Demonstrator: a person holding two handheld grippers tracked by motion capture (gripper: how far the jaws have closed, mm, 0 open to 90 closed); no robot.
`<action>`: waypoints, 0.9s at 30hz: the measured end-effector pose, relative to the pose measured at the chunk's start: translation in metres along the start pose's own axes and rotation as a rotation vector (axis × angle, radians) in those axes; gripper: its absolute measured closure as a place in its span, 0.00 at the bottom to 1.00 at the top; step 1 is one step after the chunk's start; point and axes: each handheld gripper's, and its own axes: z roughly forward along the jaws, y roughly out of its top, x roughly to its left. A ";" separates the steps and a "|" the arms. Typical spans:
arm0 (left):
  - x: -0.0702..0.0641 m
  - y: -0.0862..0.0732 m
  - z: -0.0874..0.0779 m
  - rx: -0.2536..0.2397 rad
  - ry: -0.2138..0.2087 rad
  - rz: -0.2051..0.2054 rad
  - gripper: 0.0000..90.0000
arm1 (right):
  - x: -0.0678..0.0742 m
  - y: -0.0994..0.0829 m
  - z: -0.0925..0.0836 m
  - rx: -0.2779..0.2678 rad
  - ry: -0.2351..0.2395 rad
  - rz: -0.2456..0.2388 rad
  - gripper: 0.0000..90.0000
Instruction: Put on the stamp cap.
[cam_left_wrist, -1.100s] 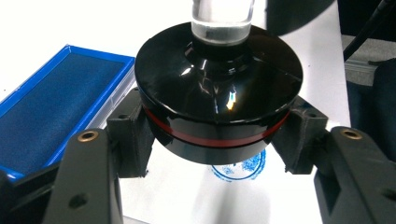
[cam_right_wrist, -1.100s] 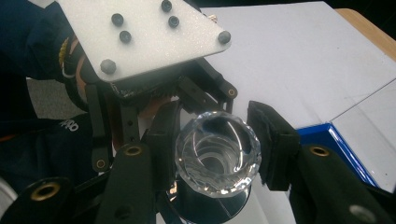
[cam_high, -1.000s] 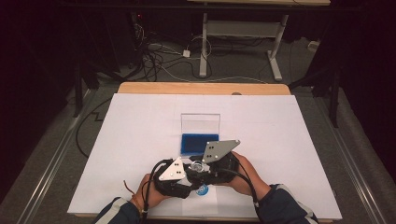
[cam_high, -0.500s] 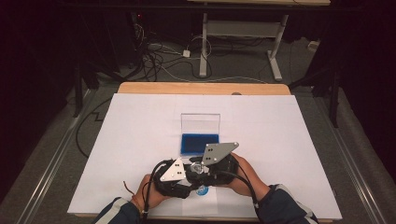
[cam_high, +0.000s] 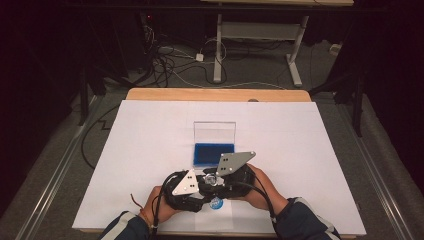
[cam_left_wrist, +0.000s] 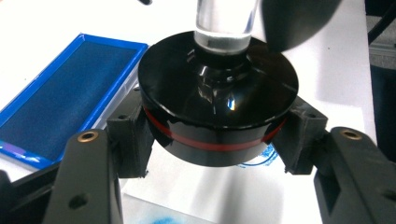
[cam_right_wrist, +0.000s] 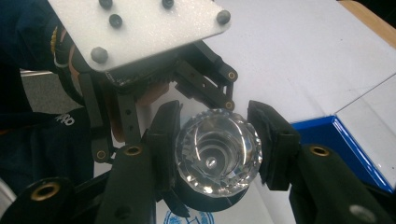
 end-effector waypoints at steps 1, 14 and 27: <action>0.000 0.000 0.000 0.004 -0.001 0.002 0.40 | 0.000 0.000 0.000 0.001 0.002 0.010 0.62; 0.000 -0.002 0.001 -0.031 -0.011 -0.007 0.40 | -0.001 0.001 -0.002 -0.001 0.005 0.014 0.62; 0.000 -0.004 0.002 -0.025 0.015 -0.004 0.40 | -0.002 0.002 -0.007 -0.020 -0.013 0.023 0.62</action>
